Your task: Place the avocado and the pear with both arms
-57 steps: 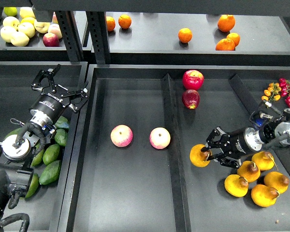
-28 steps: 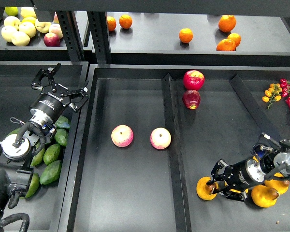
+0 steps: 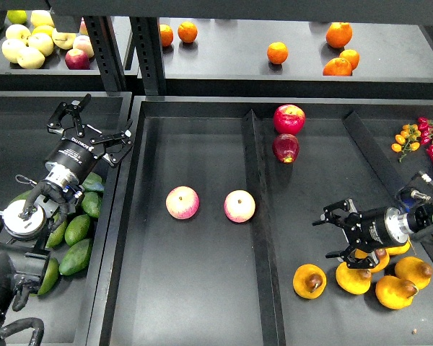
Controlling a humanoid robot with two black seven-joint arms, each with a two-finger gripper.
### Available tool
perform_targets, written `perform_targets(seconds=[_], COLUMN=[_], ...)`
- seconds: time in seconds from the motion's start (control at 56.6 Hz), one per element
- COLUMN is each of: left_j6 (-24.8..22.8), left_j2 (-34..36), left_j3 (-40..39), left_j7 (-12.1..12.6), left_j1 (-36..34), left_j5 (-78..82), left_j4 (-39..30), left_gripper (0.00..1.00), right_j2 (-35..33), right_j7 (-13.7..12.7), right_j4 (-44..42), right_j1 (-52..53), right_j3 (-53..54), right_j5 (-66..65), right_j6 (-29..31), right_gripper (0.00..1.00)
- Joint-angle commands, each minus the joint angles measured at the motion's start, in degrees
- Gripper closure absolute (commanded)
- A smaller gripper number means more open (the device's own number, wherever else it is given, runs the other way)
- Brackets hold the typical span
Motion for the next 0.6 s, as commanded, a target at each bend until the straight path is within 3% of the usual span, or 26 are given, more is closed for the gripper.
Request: perform_targets(seconds=[0.0, 0.407, 0.583], left_j6=[0.0, 0.0, 0.0], left_j2=[0.0, 0.0, 0.0], left_j3=[0.0, 0.6, 1.2], left_j7=[0.0, 0.0, -0.1], left_j1=[0.2, 0.2, 0.2], left_j5=[0.0, -2.4, -2.5], left_j4=[0.0, -1.1, -1.6], left_gripper=[0.01, 0.01, 0.01], right_j2=[-0.5, 4.9, 12.6], right_j7=[0.0, 0.0, 0.0], right_j4=[-0.3, -6.5, -7.3], right_j1=[0.1, -4.8, -11.7], right_j3=[3.8, 33.0, 44.2], right_j5=[3.7, 6.7, 6.5], right_j6=[0.0, 0.0, 0.0], right_gripper=[0.01, 0.01, 0.01])
